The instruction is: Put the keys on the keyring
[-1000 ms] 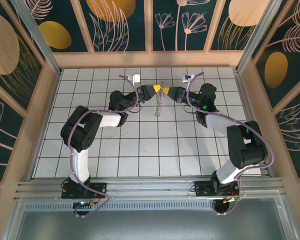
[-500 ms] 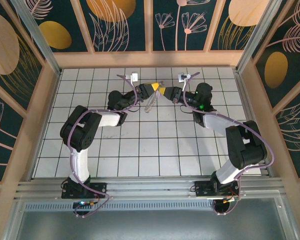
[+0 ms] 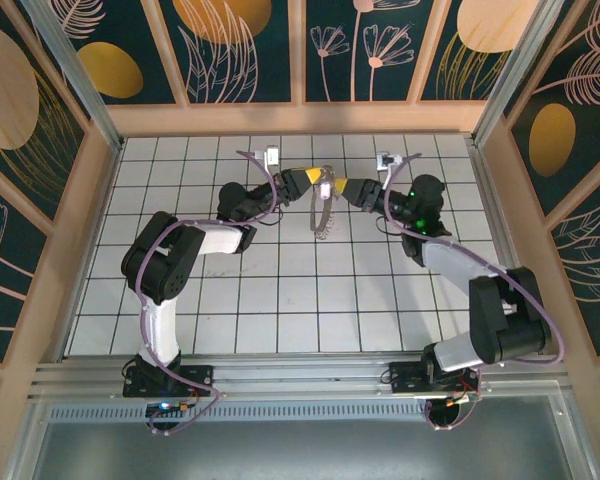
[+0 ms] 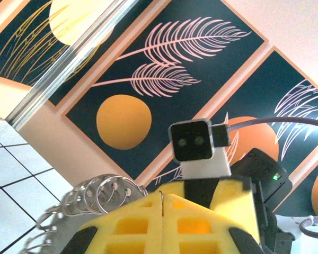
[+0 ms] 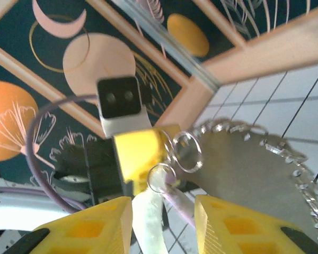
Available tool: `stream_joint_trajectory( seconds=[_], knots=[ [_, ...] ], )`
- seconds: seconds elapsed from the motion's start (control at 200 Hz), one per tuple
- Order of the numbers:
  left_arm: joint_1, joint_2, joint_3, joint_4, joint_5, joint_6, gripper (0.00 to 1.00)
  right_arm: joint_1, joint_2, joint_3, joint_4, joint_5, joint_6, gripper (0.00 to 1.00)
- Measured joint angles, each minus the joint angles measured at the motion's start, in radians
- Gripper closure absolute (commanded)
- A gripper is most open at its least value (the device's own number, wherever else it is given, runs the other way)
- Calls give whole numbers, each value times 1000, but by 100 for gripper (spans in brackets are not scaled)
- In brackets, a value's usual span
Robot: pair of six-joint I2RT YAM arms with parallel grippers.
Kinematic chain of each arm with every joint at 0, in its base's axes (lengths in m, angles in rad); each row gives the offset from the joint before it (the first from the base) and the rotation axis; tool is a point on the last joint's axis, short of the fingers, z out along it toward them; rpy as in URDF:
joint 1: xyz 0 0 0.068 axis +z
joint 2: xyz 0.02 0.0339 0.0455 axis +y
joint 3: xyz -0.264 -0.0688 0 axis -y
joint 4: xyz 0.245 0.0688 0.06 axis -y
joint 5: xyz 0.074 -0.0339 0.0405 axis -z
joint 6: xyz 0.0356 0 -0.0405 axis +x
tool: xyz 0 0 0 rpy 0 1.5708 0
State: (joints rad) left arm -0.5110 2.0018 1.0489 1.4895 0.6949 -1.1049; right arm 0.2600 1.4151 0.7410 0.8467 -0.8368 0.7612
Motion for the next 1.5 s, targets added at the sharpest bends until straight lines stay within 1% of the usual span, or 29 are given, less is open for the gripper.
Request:
stream_joint_trajectory(
  seconds=[0.075, 0.175, 0.31, 0.39, 0.616, 1.026, 1.061, 1.131, 1.166, 1.171, 1.261, 1.472, 1.502],
  knots=[
    [0, 0, 0, 2, 3, 0, 100, -4, -28, -2, 21, 24, 5, 66],
    [0, 0, 0, 3, 3, -3, 100, -4, -25, -2, 69, 50, 27, 67],
    [0, 0, 0, 3, 3, -3, 100, 2, 38, -2, 157, 60, 77, 65],
    [0, 0, 0, 3, 3, -4, 100, 23, 84, -2, 187, 62, 100, 64],
    [0, -3, 0, 2, 3, -3, 100, 89, 131, -2, 235, 63, 119, 65],
    [0, -5, 0, 2, 3, -3, 100, 91, 177, 24, 283, 79, 144, 67],
    [0, -5, 0, 2, 3, -3, 100, 91, 182, 27, 285, 80, 145, 70],
    [0, -5, 0, 3, 3, -3, 100, 91, 189, 33, 289, 82, 150, 78],
    [-1, -5, 0, 3, 3, -3, 100, 91, 193, 36, 290, 84, 153, 84],
    [-1, -5, 0, 3, 3, -3, 100, 91, 193, 36, 291, 84, 155, 86],
    [-2, -5, 0, 7, 5, -3, 100, 90, 197, 39, 292, 90, 161, 100],
    [-2, -6, 0, 10, 6, -3, 100, 82, 200, 39, 295, 82, 165, 100],
    [-3, -6, 0, 10, 7, -3, 94, 81, 200, 39, 295, 79, 165, 100]
  ],
)
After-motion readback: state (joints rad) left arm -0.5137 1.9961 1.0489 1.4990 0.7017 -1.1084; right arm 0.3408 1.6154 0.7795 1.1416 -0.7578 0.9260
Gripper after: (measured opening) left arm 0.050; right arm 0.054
